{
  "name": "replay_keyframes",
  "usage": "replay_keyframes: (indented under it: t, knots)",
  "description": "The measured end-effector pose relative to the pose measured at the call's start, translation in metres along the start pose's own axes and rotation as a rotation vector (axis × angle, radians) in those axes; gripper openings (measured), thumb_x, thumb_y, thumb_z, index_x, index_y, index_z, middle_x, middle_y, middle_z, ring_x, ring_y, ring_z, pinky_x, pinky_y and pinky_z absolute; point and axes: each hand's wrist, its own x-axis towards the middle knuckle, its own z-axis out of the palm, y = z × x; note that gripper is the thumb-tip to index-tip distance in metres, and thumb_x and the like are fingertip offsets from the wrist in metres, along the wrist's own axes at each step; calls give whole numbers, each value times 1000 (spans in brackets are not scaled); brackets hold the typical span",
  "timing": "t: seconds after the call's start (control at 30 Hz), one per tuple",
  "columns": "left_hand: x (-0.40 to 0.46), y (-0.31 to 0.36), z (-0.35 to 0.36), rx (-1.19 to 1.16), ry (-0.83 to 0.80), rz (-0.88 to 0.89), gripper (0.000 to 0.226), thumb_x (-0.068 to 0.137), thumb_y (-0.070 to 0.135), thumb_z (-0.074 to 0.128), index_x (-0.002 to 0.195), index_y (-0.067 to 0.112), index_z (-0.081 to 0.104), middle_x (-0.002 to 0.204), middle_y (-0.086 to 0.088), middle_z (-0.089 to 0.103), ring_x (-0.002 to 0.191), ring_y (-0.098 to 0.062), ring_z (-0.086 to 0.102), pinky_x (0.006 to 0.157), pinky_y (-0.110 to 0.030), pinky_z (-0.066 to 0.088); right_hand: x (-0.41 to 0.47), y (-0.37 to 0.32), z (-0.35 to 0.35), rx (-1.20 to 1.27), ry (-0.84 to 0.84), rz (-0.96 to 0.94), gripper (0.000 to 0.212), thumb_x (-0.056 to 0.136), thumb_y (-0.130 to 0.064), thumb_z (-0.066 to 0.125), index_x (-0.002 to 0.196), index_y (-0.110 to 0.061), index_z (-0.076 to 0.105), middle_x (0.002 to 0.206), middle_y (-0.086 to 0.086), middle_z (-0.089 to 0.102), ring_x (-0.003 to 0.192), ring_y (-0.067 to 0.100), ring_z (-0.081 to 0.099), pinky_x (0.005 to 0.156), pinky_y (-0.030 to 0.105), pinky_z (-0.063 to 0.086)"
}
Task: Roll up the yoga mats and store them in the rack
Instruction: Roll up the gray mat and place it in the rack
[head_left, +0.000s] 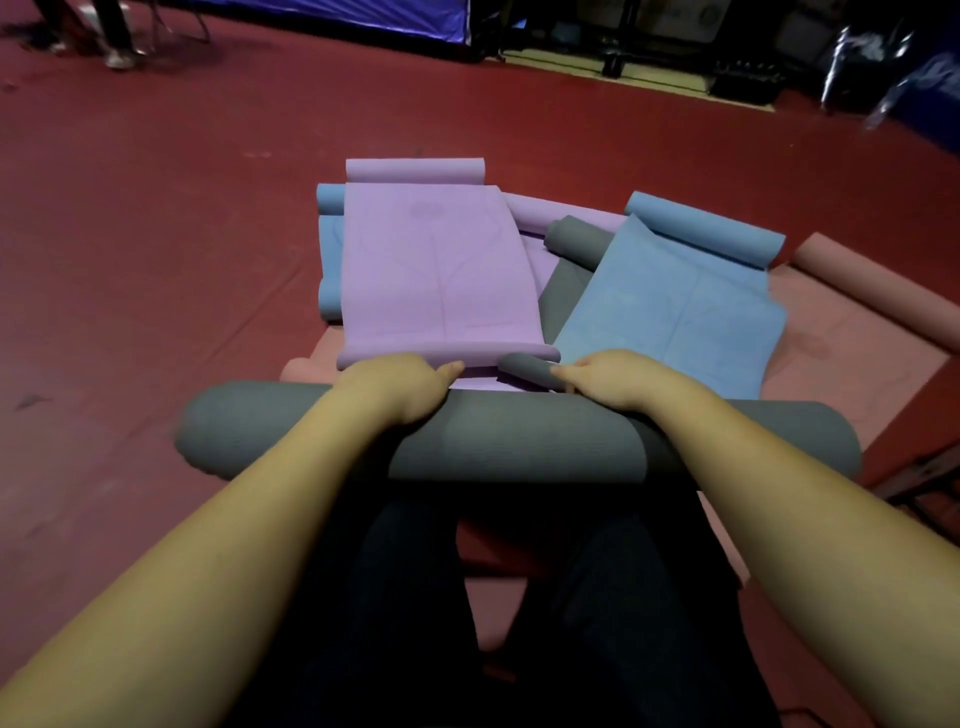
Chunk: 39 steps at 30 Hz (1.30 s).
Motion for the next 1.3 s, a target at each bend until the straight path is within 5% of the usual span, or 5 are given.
replay_keyframes:
  t: [0.43, 0.6, 0.77, 1.07, 1.3]
  knots:
    - [27, 22, -29, -125, -233, -32, 61, 103, 46, 46, 148, 5, 39, 158, -12, 32, 143, -27, 33, 110, -32, 27, -25, 23, 40, -160, 444, -20, 66, 93, -71, 21, 104, -27, 67, 112, -1, 68, 107, 24, 60, 77, 35, 39]
    - [32, 17, -17, -50, -23, -12, 62, 105, 52, 27, 143, 8, 48, 154, -15, 39, 139, -31, 39, 110, -37, 29, -13, 21, 32, -111, 384, 31, 65, 94, -70, 22, 98, -24, 69, 109, 3, 69, 104, 27, 60, 71, 32, 37]
    - [21, 4, 4, -24, 444, 157, 47, 102, 53, 33, 85, 14, 53, 102, -17, 66, 87, -34, 54, 72, -39, 34, -5, 18, 28, -87, 315, 56, 65, 95, -68, 21, 98, -25, 69, 110, 5, 68, 102, 27, 59, 72, 33, 38]
    - [-14, -25, 69, 499, 428, 378, 126, 46, 76, 78, 149, 13, 41, 149, -20, 44, 134, -43, 44, 103, -68, 31, 18, 17, 13, 24, 100, 109, 81, 90, -73, 24, 132, -13, 61, 143, 14, 53, 128, 31, 50, 103, 39, 39]
    - [-6, -19, 55, 556, 470, 386, 110, 60, 59, 78, 151, 19, 28, 139, -17, 44, 122, -35, 45, 102, -58, 32, 14, 8, 1, 92, 34, 104, 71, 99, -61, 31, 144, -8, 48, 153, 16, 39, 139, 30, 39, 111, 35, 29]
